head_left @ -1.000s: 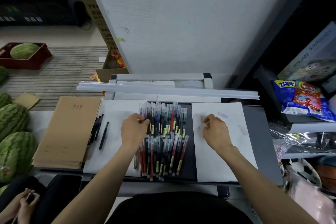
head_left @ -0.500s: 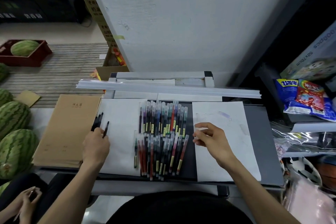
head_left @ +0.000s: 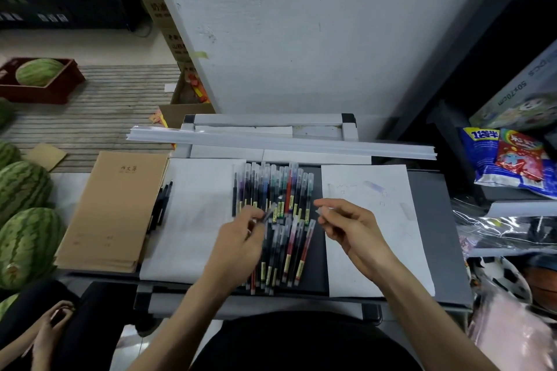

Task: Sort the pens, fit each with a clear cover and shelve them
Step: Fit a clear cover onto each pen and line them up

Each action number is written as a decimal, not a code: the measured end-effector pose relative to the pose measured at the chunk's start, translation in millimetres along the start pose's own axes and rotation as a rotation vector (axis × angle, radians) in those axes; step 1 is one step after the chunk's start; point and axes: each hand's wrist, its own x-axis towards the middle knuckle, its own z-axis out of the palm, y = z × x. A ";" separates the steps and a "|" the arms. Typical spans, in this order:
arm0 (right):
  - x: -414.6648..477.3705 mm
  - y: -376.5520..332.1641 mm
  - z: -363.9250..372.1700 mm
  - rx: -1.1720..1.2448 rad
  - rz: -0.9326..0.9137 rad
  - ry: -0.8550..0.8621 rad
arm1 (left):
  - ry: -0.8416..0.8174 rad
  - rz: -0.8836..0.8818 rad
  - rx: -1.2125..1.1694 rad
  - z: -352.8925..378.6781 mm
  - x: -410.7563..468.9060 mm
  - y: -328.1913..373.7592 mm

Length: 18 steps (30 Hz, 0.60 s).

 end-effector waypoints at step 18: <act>-14.2 -3.0 14.0 0.093 -0.036 -0.078 | -0.077 0.136 -0.034 28.3 -26.7 25.4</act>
